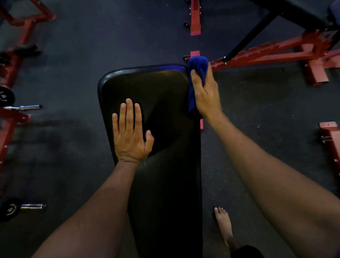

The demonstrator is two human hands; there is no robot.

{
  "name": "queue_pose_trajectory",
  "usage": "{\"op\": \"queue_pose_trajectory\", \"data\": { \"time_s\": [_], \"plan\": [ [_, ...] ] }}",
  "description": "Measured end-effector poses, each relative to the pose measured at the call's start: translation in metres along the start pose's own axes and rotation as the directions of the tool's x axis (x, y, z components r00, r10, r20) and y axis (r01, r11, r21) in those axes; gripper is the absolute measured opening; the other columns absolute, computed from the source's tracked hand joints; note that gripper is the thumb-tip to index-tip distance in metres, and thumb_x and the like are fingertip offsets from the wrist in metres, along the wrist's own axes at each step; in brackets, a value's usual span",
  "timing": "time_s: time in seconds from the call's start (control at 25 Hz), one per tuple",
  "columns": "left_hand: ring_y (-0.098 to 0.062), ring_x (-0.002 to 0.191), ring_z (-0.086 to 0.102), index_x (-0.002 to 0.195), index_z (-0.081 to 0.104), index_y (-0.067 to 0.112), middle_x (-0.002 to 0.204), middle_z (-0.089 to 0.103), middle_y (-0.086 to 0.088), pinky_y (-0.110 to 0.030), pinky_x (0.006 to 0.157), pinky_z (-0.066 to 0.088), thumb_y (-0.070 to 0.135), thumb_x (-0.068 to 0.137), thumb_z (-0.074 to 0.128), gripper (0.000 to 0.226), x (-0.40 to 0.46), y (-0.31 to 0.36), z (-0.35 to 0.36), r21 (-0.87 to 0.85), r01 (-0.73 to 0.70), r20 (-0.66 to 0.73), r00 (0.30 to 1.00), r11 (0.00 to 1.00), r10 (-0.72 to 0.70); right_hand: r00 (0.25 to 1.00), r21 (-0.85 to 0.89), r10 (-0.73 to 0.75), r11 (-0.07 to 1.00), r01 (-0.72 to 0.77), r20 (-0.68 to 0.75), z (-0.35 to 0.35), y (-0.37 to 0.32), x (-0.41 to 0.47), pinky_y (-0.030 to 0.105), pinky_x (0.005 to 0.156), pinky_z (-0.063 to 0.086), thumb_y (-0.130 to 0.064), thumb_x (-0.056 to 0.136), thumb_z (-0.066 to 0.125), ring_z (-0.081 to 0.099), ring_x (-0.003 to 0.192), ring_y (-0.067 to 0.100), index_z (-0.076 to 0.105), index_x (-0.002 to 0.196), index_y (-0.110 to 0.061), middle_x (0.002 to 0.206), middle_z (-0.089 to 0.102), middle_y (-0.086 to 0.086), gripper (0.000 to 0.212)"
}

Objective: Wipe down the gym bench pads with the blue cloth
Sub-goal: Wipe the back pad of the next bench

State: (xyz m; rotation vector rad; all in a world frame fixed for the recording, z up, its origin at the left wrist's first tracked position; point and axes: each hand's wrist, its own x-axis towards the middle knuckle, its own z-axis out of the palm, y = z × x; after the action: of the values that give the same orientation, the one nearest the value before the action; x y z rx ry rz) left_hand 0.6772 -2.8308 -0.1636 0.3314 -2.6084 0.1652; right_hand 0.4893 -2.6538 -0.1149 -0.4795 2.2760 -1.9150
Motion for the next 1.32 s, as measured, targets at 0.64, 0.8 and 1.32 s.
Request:
{"op": "queue_pose_trajectory", "data": {
  "time_s": [0.64, 0.8, 1.32],
  "plan": [
    [-0.028, 0.158, 0.004, 0.163, 0.007, 0.009, 0.168, 0.015, -0.021, -0.049, 0.128, 0.003, 0.042, 0.094, 0.033, 0.081, -0.001, -0.002, 0.003, 0.002, -0.004, 0.001, 1.0, 1.0, 0.004, 0.999, -0.032, -0.001, 0.999, 0.003, 0.033, -0.005, 0.003, -0.018, 0.029, 0.096, 0.049, -0.049, 0.1, 0.041, 0.059, 0.109, 0.008, 0.044, 0.135, -0.024, 0.119, 0.06, -0.003, 0.043],
    [-0.027, 0.158, 0.003, 0.163, 0.01, 0.007, 0.168, 0.016, -0.021, -0.049, 0.128, 0.004, 0.042, 0.094, 0.033, 0.08, -0.001, -0.001, 0.002, 0.001, -0.005, -0.003, 1.0, 1.0, 0.005, 1.0, -0.035, -0.023, 0.999, 0.023, 0.011, 0.0, 0.005, -0.017, 0.036, 0.102, 0.046, -0.051, 0.1, 0.043, 0.056, 0.121, 0.012, 0.04, 0.143, -0.025, 0.132, 0.057, -0.001, 0.05],
    [-0.025, 0.159, 0.007, 0.164, 0.012, 0.009, 0.172, 0.008, -0.012, -0.046, 0.129, 0.008, 0.04, 0.1, 0.045, 0.079, -0.029, 0.006, -0.027, -0.164, 0.117, 0.103, 0.99, 0.979, -0.101, 0.941, -0.385, -0.169, 0.88, 0.278, 0.293, -0.066, -0.007, -0.085, 0.019, 0.1, 0.035, -0.015, 0.098, 0.057, 0.054, 0.122, 0.019, 0.044, 0.141, -0.019, 0.133, 0.056, 0.003, 0.045]
  ]
}}
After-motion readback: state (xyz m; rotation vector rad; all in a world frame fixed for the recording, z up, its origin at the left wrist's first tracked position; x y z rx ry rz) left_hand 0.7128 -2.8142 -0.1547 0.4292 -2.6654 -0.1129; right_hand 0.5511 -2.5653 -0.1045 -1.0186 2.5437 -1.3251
